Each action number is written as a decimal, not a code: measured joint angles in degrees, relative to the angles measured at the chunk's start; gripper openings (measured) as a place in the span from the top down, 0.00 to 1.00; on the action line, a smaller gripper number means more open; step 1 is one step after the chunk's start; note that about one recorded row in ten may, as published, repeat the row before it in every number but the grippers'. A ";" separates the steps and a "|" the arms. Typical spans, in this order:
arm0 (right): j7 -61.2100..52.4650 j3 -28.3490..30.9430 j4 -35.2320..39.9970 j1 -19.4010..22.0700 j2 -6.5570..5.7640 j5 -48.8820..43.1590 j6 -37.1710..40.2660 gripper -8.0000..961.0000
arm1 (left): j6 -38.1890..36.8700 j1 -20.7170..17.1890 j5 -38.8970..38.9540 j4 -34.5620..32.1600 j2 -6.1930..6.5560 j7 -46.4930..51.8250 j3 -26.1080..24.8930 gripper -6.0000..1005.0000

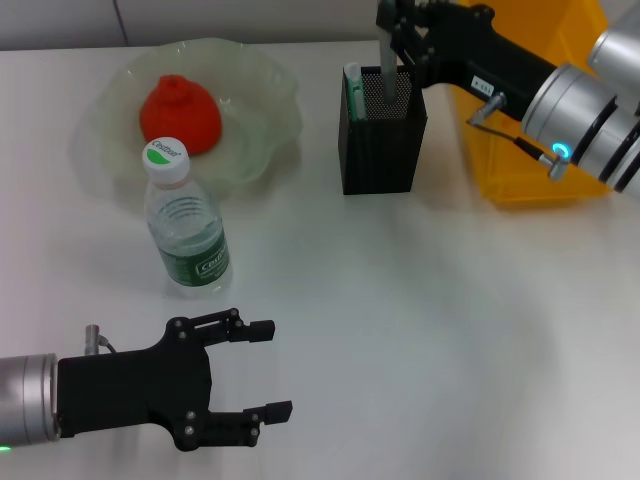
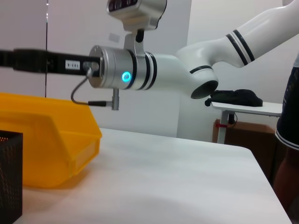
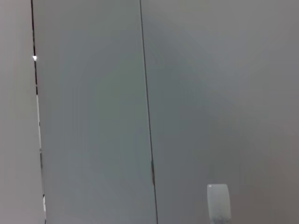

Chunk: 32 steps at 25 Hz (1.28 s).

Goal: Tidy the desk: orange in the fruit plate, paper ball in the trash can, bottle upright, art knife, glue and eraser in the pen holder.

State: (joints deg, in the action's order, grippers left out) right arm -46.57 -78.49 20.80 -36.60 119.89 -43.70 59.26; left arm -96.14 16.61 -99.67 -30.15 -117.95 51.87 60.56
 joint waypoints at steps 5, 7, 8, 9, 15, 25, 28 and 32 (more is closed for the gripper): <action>-0.86 -0.25 -1.50 0.24 -0.01 -1.35 -0.27 0.77 | 0.00 0.00 0.00 -0.18 -0.06 -0.14 -0.08 0.19; -1.09 -0.36 -1.53 0.41 -0.08 -1.78 -0.19 0.76 | -0.01 0.00 0.00 -0.20 -0.11 -0.17 -0.09 0.19; -1.09 -0.36 -1.53 0.41 -0.08 -1.78 -0.19 0.75 | -0.01 0.00 0.00 -0.20 -0.11 -0.17 -0.09 0.19; -1.19 -0.38 -1.45 0.64 -0.14 -1.92 0.05 0.75 | -0.05 0.01 0.00 -0.21 -0.14 -0.17 -0.09 0.19; -5.79 -0.31 4.15 8.65 -1.10 -6.80 10.45 0.62 | -0.89 -0.16 0.15 -0.24 0.00 0.05 -0.18 0.19; -15.13 9.34 14.99 21.53 -5.35 -41.62 40.80 0.20 | -4.36 -0.14 0.08 -0.27 1.30 0.48 -0.73 0.19; -14.23 12.82 14.64 22.05 -4.21 -48.87 43.95 0.12 | -4.91 -0.40 0.08 -0.52 1.39 0.67 -0.86 0.19; -14.14 13.55 14.63 22.30 -3.34 -50.18 42.72 0.12 | -5.02 -0.81 0.09 -0.63 1.41 0.76 -0.88 0.19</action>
State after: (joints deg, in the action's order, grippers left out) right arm -60.70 -64.94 35.43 -14.30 116.55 -93.88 101.98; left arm -101.17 15.80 -99.58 -30.77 -116.55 52.63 59.68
